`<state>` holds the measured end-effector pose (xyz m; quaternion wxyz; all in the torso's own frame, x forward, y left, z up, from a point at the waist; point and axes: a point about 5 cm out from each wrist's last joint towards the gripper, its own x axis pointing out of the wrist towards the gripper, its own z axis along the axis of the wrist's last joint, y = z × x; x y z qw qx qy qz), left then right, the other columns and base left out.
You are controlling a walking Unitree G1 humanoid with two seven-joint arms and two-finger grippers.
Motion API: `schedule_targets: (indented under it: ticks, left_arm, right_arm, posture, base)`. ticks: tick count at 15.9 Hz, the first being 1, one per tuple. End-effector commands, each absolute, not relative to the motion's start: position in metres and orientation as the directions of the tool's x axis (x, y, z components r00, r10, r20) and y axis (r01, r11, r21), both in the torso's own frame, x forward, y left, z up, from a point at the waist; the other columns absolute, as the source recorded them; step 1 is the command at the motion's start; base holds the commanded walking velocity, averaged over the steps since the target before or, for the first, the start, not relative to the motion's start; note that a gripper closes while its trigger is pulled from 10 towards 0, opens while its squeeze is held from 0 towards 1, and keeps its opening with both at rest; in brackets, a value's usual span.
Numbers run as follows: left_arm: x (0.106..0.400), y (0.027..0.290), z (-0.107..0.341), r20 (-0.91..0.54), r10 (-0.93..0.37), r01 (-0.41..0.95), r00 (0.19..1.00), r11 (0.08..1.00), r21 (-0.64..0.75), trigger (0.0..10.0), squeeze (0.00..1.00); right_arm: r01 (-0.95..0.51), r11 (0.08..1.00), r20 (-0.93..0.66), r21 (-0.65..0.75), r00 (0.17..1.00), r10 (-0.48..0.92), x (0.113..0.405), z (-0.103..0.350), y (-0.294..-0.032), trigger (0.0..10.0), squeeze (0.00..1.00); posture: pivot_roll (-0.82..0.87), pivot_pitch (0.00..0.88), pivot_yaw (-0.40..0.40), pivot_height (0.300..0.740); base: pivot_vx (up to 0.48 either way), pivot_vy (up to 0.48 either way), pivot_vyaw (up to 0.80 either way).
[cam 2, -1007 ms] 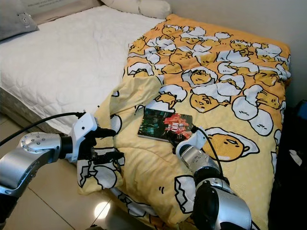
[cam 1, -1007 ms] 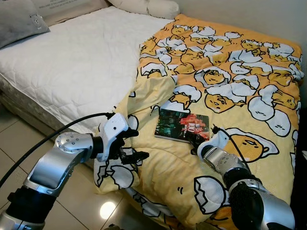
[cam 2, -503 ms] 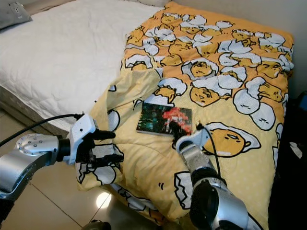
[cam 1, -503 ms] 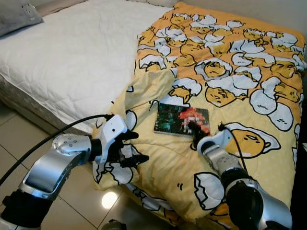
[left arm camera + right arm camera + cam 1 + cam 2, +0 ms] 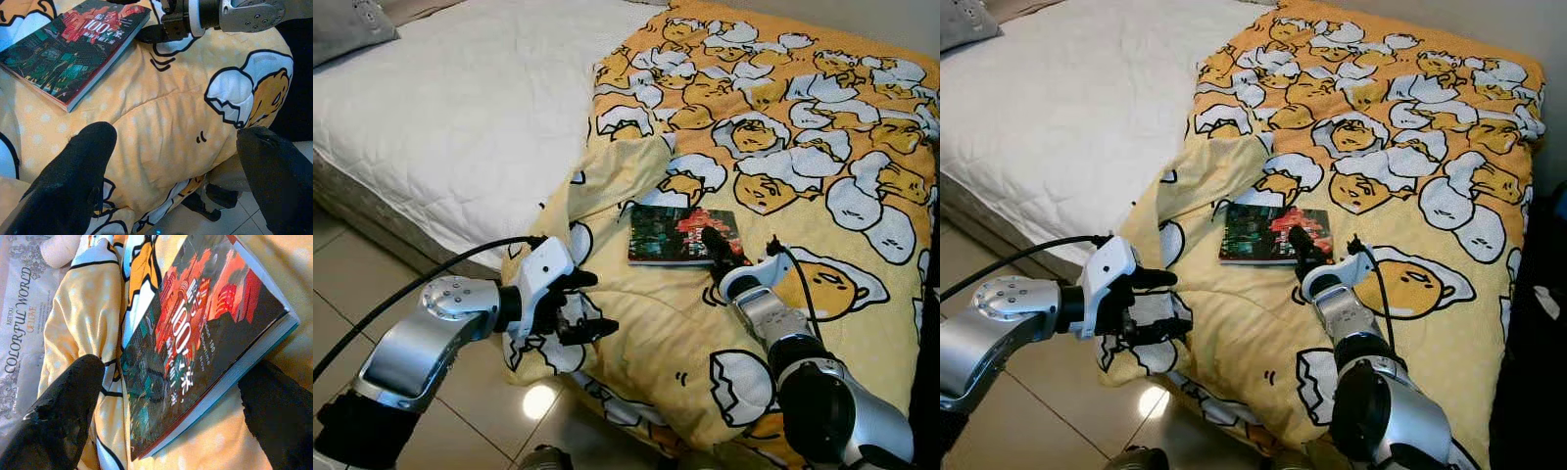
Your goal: Clean up the room
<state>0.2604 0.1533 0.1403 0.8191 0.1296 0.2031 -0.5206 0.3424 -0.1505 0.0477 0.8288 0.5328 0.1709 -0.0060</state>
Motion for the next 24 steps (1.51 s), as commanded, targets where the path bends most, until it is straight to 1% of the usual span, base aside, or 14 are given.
schedule_targets:
  ticks: [1,5,6,7,8,10,11,12,13,16,17,18,19,24]
  left_arm:
    - [0.257,0.154,0.143,-0.467,-0.808,0.913,0.359,0.408,-0.004,10.0,1.00]
    - [0.255,0.154,0.142,-0.470,-0.810,0.916,0.351,0.402,-0.009,10.0,1.00]
    - [0.255,0.155,0.143,-0.469,-0.810,0.916,0.351,0.402,-0.010,10.0,1.00]
    - [0.255,0.155,0.143,-0.469,-0.810,0.915,0.352,0.403,-0.010,10.0,1.00]
    - [0.255,0.156,0.143,-0.471,-0.808,0.914,0.354,0.406,-0.009,10.0,1.00]
    - [0.255,0.156,0.142,-0.474,-0.804,0.912,0.358,0.411,-0.008,10.0,1.00]
    - [0.255,0.155,0.143,-0.473,-0.804,0.910,0.361,0.414,-0.008,10.0,1.00]
    - [0.256,0.155,0.144,-0.472,-0.802,0.909,0.366,0.418,-0.006,10.0,1.00]
    - [0.256,0.155,0.144,-0.472,-0.801,0.907,0.369,0.421,-0.005,10.0,1.00]
    - [0.256,0.157,0.144,-0.473,-0.794,0.901,0.382,0.434,-0.002,10.0,1.00]
    - [0.256,0.157,0.144,-0.473,-0.794,0.900,0.383,0.435,-0.002,10.0,1.00]
    - [0.255,0.157,0.145,-0.474,-0.792,0.899,0.383,0.437,-0.004,10.0,1.00]
    - [0.255,0.158,0.144,-0.475,-0.791,0.898,0.385,0.440,-0.005,10.0,1.00]
    - [0.254,0.158,0.144,-0.474,-0.789,0.895,0.390,0.447,-0.008,10.0,1.00]
  right_arm:
    - [0.146,0.405,-0.232,0.903,0.958,0.171,0.351,0.061,-0.147,10.0,0.00]
    - [0.127,0.400,-0.219,0.908,0.957,0.193,0.355,0.066,-0.137,10.0,0.00]
    - [0.130,0.401,-0.223,0.907,0.955,0.196,0.355,0.066,-0.134,8.1,0.00]
    - [0.133,0.404,-0.231,0.905,0.952,0.203,0.356,0.066,-0.131,5.9,0.00]
    - [0.146,0.420,-0.252,0.896,0.944,0.211,0.356,0.066,-0.126,6.0,0.00]
    - [0.194,0.454,-0.313,0.869,0.928,0.203,0.355,0.062,-0.121,7.2,0.00]
    - [0.226,0.475,-0.350,0.850,0.917,0.189,0.354,0.059,-0.119,7.3,0.00]
    - [0.256,0.487,-0.379,0.835,0.909,0.172,0.353,0.057,-0.117,4.8,0.00]
    - [0.272,0.476,-0.388,0.837,0.907,0.164,0.353,0.057,-0.115,4.7,0.00]
    - [0.289,0.454,-0.387,0.843,0.912,0.137,0.357,0.062,-0.113,2.6,0.00]
    - [0.290,0.451,-0.387,0.844,0.912,0.136,0.357,0.062,-0.113,2.6,0.00]
    - [0.293,0.439,-0.381,0.849,0.916,0.126,0.359,0.064,-0.112,0.8,0.00]
    - [0.291,0.433,-0.376,0.853,0.918,0.123,0.360,0.066,-0.112,0.0,0.00]
    - [0.293,0.430,-0.375,0.854,0.920,0.118,0.359,0.065,-0.113,0.0,0.00]
  posture:
    - [-0.06,0.125,-0.011,0.740]
    - [-0.05,0.128,-0.016,0.740]
    - [-0.04,0.133,-0.016,0.740]
    - [-0.04,0.135,-0.015,0.740]
    - [-0.04,0.143,-0.011,0.740]
    - [-0.03,0.157,-0.003,0.740]
    - [-0.03,0.168,0.002,0.740]
    - [-0.02,0.176,0.005,0.740]
    - [-0.01,0.179,0.007,0.740]
    - [0.00,0.191,0.008,0.740]
    - [0.00,0.191,0.008,0.740]
    - [0.00,0.196,0.005,0.740]
    - [0.00,0.194,0.003,0.740]
    - [0.00,0.186,0.002,0.740]
  base:
    - [0.000,0.000,0.00]
    - [0.000,0.000,0.00]
    - [0.000,0.000,0.00]
    - [0.000,0.000,0.00]
    - [0.000,0.000,0.00]
    - [0.000,0.000,0.00]
    - [0.000,0.000,0.00]
    - [0.000,0.000,0.00]
    - [0.000,0.000,0.00]
    - [0.000,0.000,0.00]
    - [0.000,0.000,0.00]
    - [0.000,0.000,0.00]
    - [0.000,0.000,0.00]
    - [0.000,0.000,0.00]
